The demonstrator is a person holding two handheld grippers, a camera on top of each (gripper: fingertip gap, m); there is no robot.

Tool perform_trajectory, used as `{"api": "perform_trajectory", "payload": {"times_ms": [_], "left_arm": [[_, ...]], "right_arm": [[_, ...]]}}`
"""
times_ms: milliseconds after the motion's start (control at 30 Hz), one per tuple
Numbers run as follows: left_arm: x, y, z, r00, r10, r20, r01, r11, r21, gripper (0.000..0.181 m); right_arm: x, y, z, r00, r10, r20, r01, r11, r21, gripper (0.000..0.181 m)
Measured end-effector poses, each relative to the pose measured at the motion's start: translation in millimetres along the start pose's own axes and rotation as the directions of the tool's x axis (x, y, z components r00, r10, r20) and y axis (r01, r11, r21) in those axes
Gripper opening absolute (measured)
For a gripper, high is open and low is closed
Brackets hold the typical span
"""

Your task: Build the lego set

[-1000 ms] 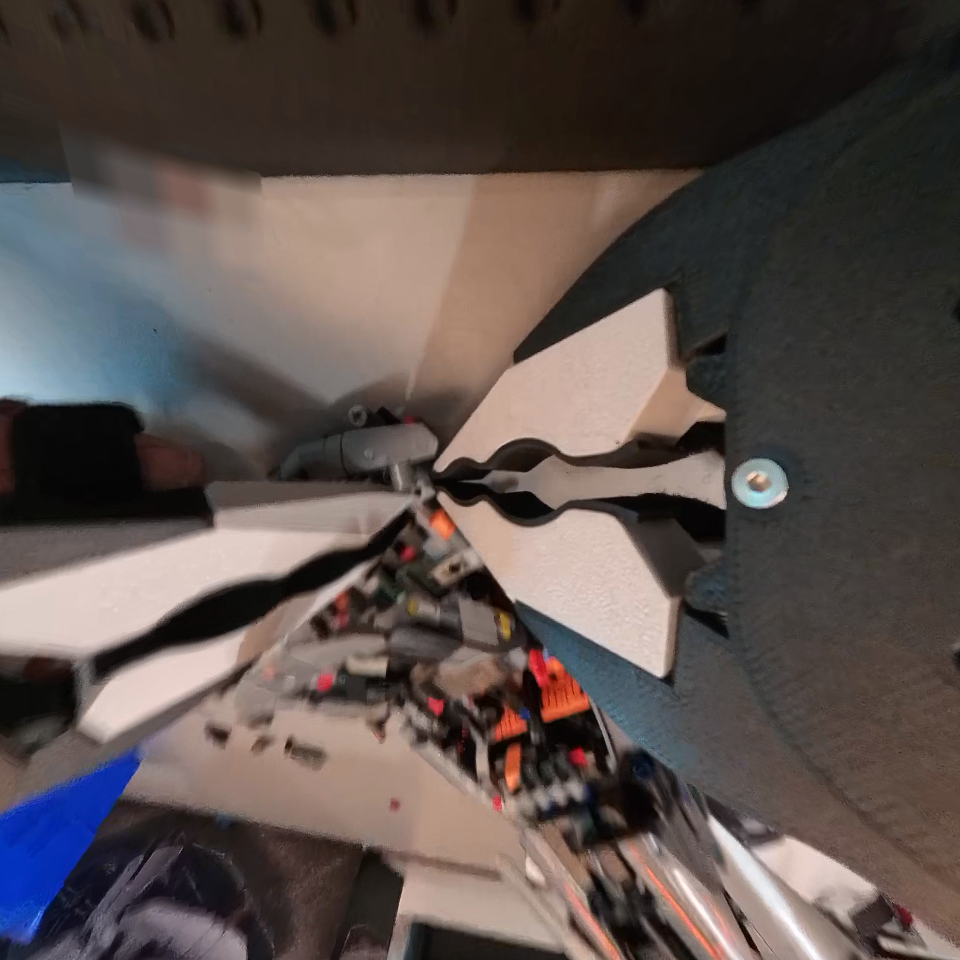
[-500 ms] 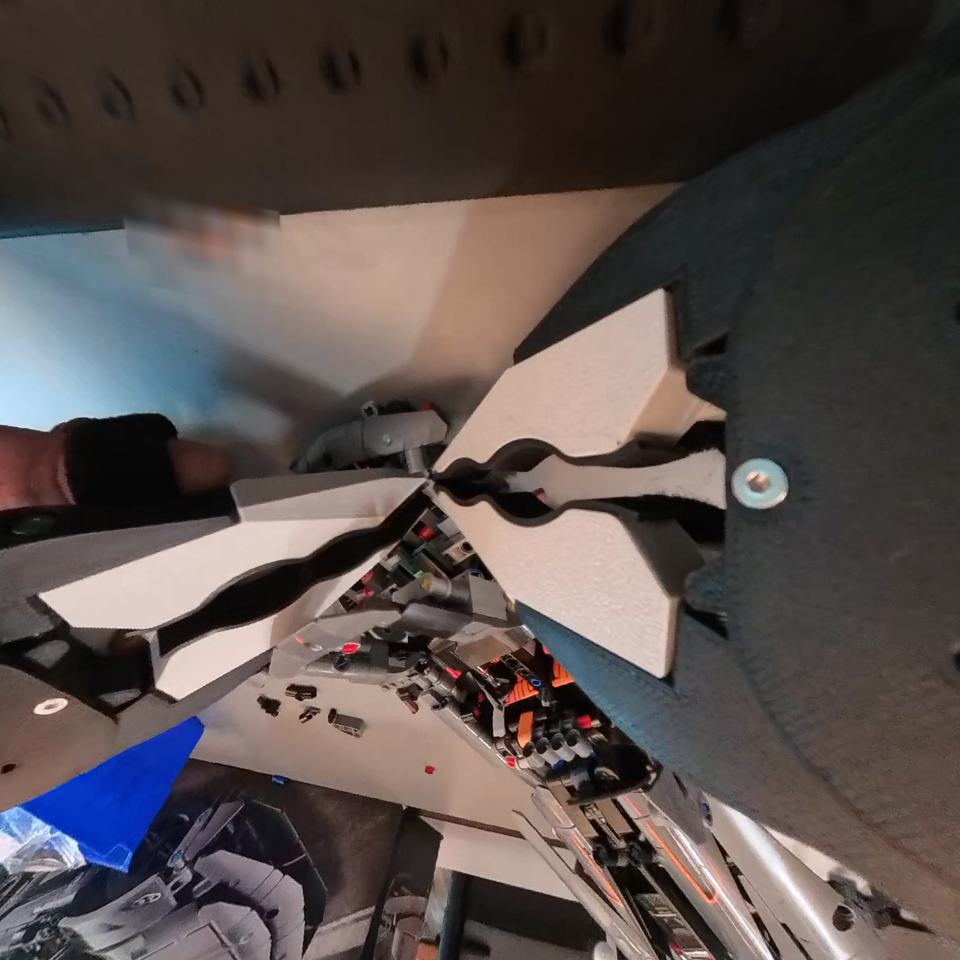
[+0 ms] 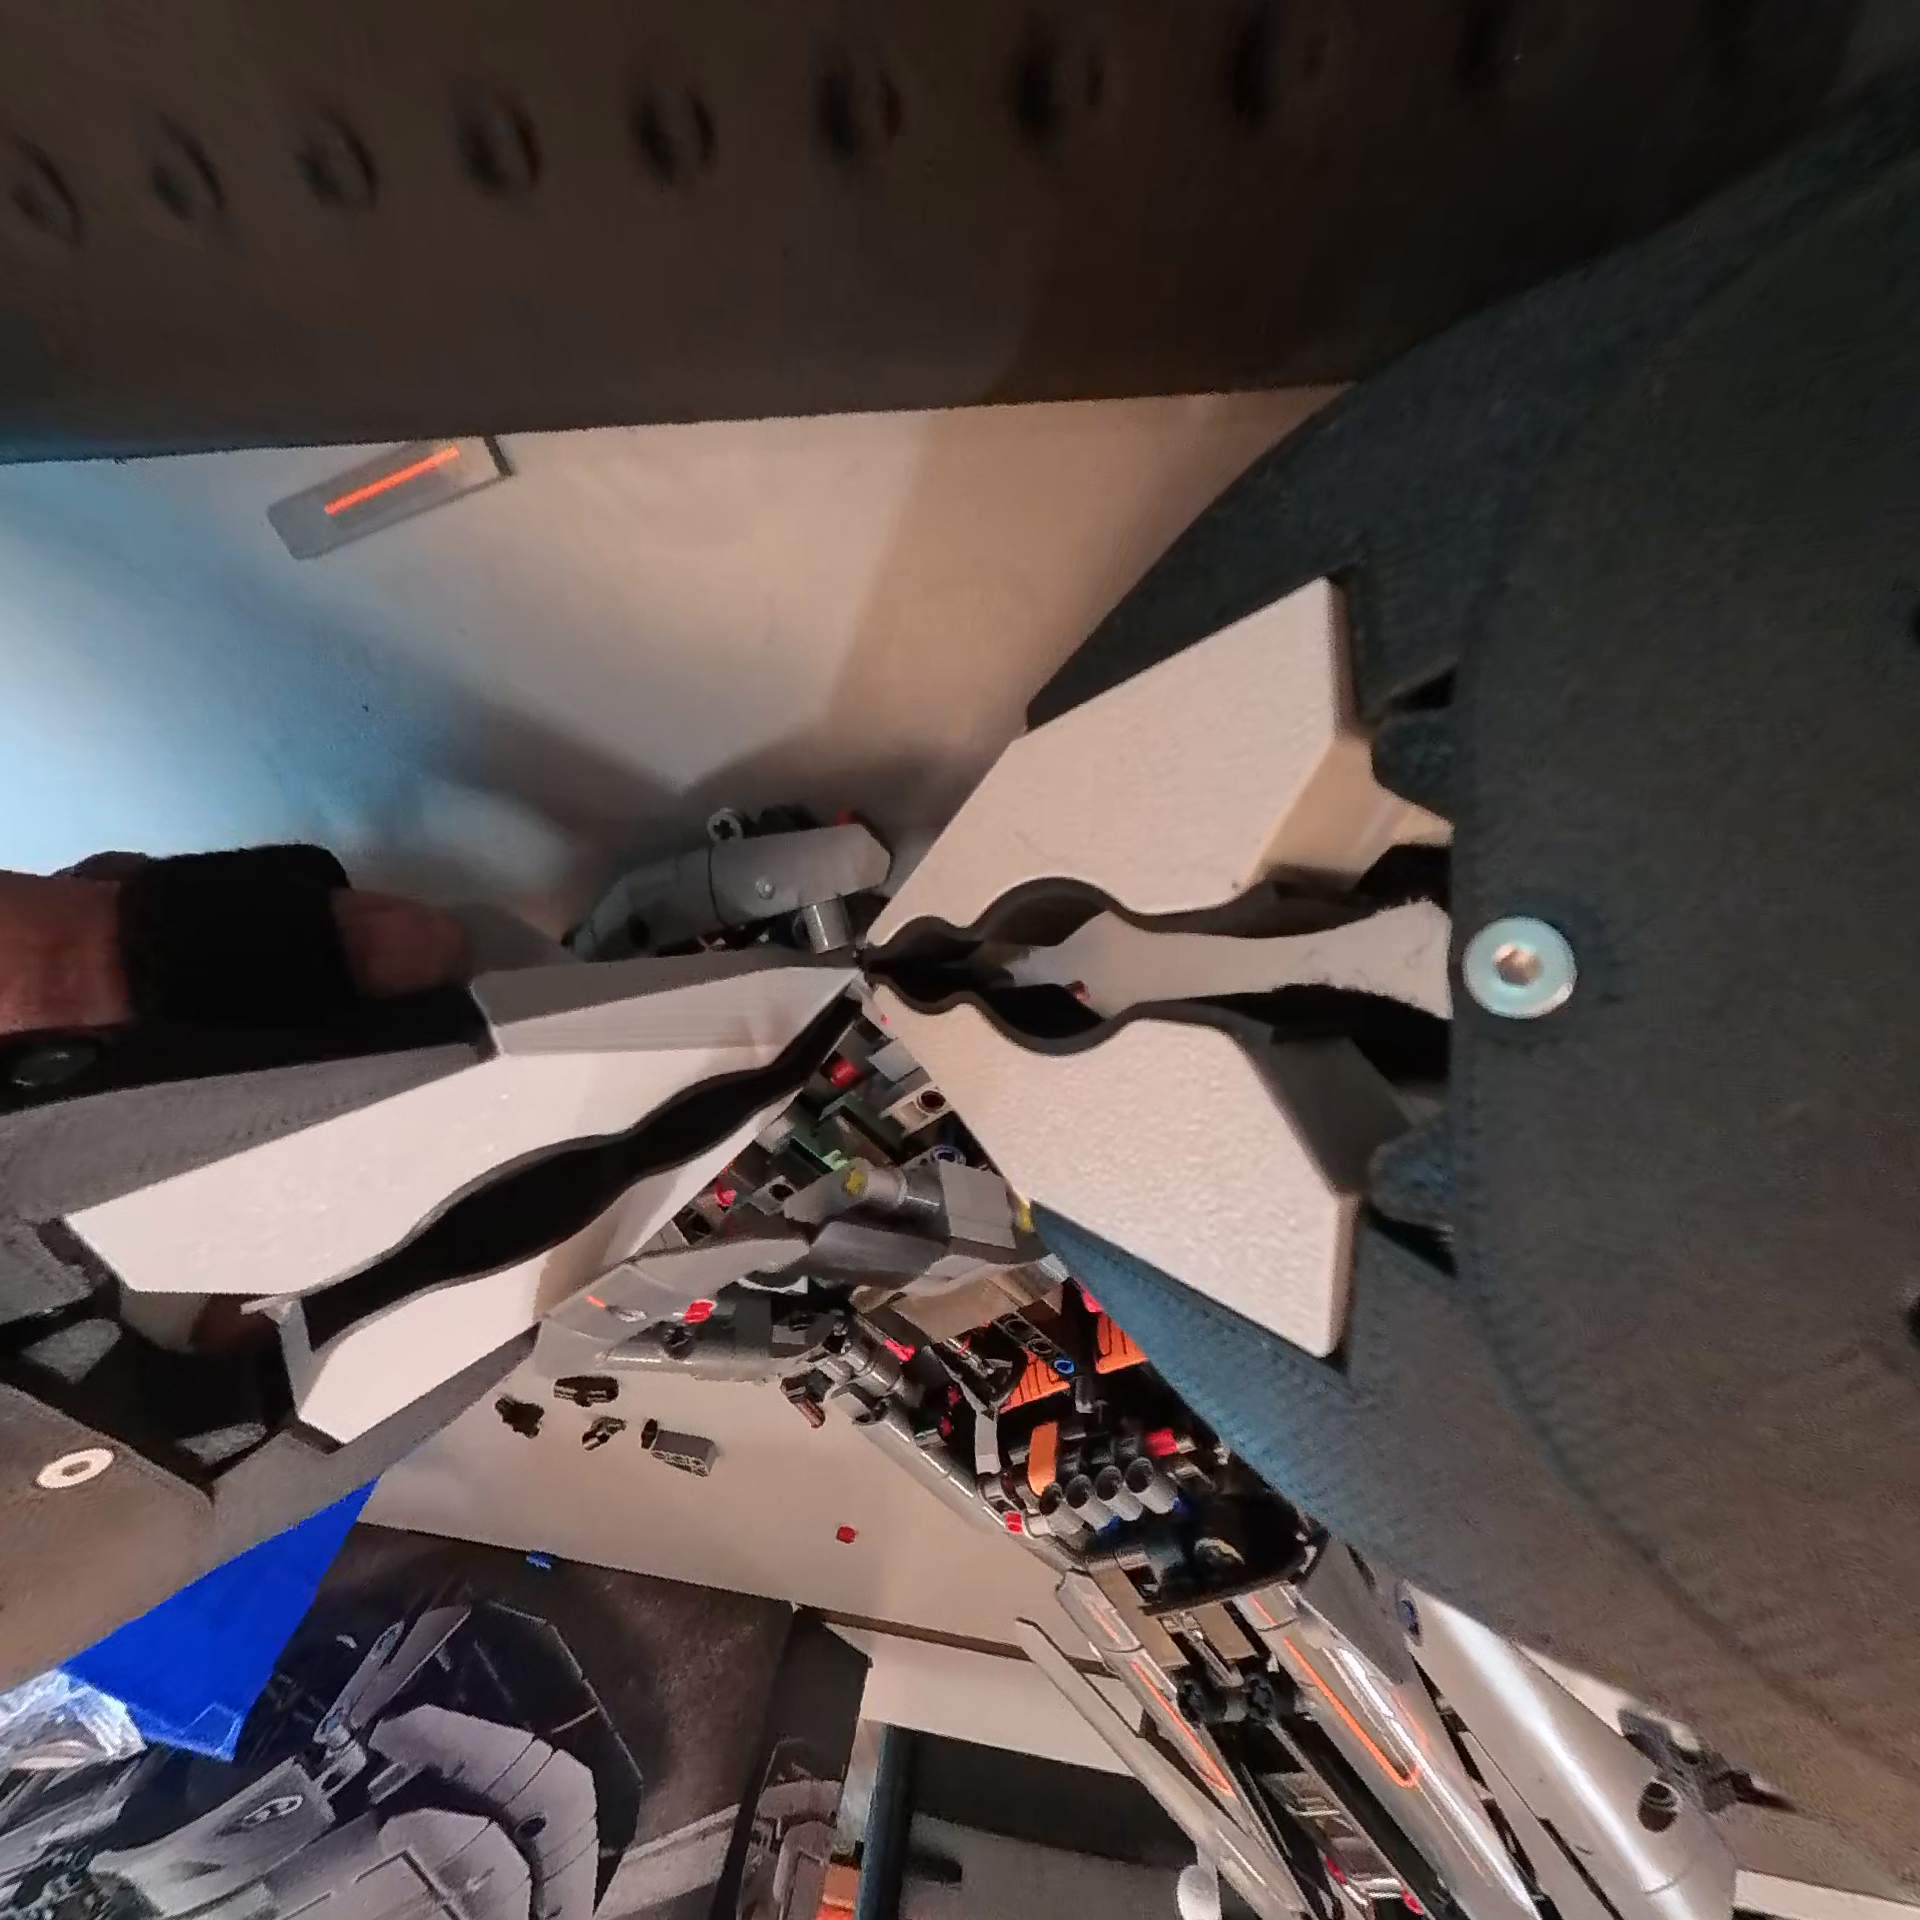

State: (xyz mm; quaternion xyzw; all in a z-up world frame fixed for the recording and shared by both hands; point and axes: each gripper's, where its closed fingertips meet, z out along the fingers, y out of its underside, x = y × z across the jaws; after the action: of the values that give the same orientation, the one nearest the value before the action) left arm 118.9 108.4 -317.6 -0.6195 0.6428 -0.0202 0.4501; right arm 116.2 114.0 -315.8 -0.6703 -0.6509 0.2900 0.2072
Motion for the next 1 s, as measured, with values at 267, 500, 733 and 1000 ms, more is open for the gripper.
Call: {"api": "perform_trajectory", "payload": {"times_ms": [267, 500, 733, 1000], "left_arm": [[1.3, -0.6, 0.2, 0.999, 0.032, 0.013, -0.032, 0.999, -0.008, 0.000], [5.0, 4.4, 1.7, 0.999, 0.028, -0.015, -0.029, 0.999, -0.022, 0.000], [4.2, 10.5, 1.3, 1.000, 0.017, -0.023, -0.018, 0.999, -0.043, 0.000], [4.5, 13.0, 3.3, 0.999, 0.024, -0.028, -0.026, 0.998, -0.050, 0.002]], "right_arm": [[13.2, -3.4, 3.9, 1.000, -0.009, -0.029, 0.010, 1.000, 0.007, 0.000], [4.0, 1.6, -2.6, 0.999, 0.021, 0.030, -0.022, 0.999, 0.030, 0.008], [-0.2, 5.5, -20.5, 0.998, 0.022, 0.053, -0.027, 0.995, 0.092, 0.008], [-6.1, 11.6, -27.8, 0.999, -0.037, -0.011, 0.038, 0.995, 0.097, 0.019]]}}
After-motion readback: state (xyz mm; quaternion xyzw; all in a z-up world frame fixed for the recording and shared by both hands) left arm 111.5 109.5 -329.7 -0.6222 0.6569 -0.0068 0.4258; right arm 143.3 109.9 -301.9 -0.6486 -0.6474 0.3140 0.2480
